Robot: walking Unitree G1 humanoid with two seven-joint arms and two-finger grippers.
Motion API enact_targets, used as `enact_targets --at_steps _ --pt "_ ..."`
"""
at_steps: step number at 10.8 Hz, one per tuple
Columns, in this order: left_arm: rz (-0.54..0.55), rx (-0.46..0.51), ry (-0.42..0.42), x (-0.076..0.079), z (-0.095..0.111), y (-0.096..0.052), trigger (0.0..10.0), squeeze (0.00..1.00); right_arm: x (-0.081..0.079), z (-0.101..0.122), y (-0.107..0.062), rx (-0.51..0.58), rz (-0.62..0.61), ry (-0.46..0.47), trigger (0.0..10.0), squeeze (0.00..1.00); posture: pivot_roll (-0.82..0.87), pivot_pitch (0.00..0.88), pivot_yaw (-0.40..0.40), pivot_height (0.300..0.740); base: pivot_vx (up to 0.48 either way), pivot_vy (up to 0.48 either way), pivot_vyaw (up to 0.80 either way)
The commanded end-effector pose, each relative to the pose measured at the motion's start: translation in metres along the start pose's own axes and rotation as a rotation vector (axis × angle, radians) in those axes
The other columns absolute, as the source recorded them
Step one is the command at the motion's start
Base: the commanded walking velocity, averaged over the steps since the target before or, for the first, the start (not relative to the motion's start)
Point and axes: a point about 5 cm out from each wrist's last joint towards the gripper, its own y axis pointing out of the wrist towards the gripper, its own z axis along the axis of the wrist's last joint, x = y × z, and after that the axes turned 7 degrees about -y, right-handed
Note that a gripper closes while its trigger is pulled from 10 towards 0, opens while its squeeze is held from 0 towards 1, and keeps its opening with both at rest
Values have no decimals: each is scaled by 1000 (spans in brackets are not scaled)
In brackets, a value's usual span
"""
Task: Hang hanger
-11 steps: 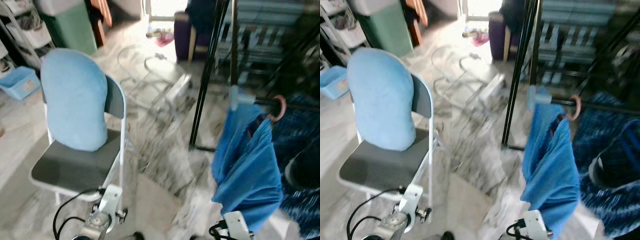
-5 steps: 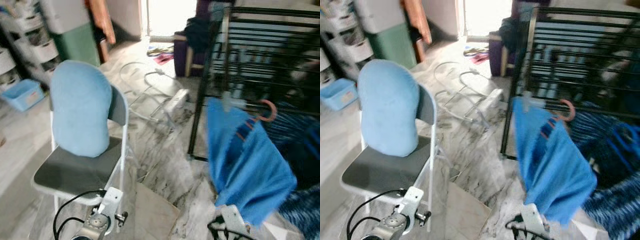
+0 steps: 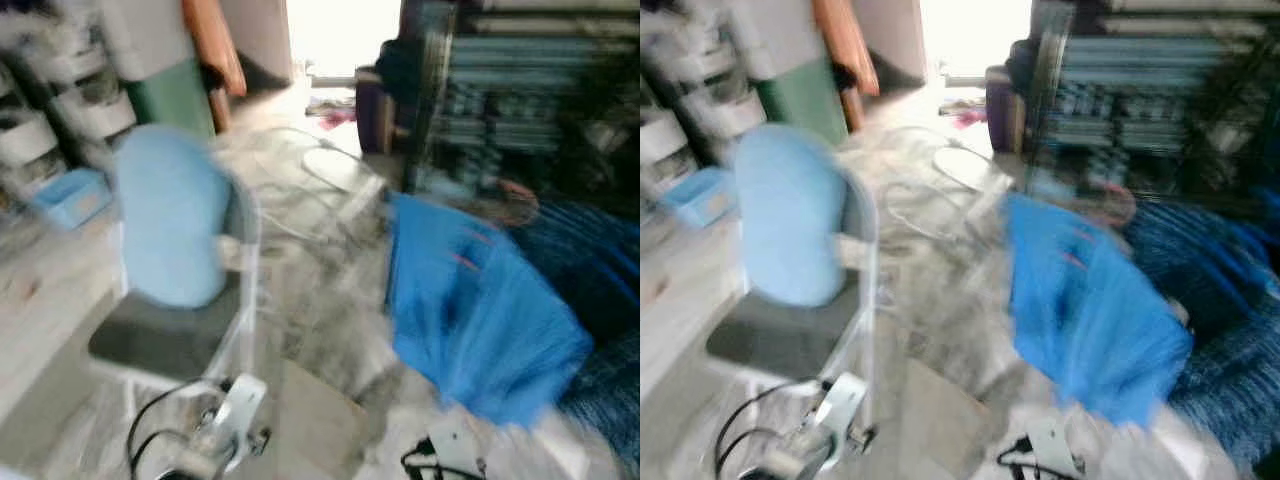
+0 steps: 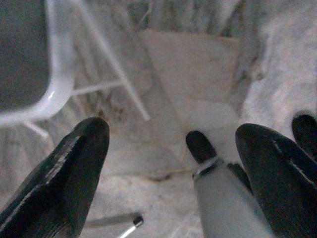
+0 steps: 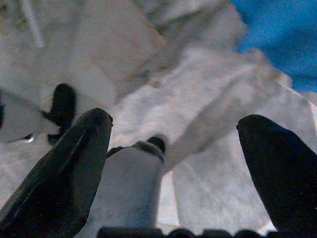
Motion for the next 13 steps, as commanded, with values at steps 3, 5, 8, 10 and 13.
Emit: enact_targets --at_steps 3,5,8,10,13 --pt "-2 -3 15 17 7 3 10000 0 0 6 2 10 -13 10 10000 0 -137 56 102 740 0 -80 0" --pt "26 -14 -100 24 8 3 10000 0 0 5 1 6 -4 1 10000 0 -128 64 84 740 0 0 0" --pt "58 -13 -169 36 13 4 10000 0 5 5 1 -5 16 -59 10000 0 -70 65 21 740 0 0 0" --pt "128 -36 -195 -4 -14 -2 10000 0 4 17 3 32 29 -30 10000 0 -25 73 -1 740 0 0 0" --pt "213 -94 -177 -51 -54 -18 10000 0 -13 -3 0 -3 28 21 10000 0 7 126 40 740 0 0 0"
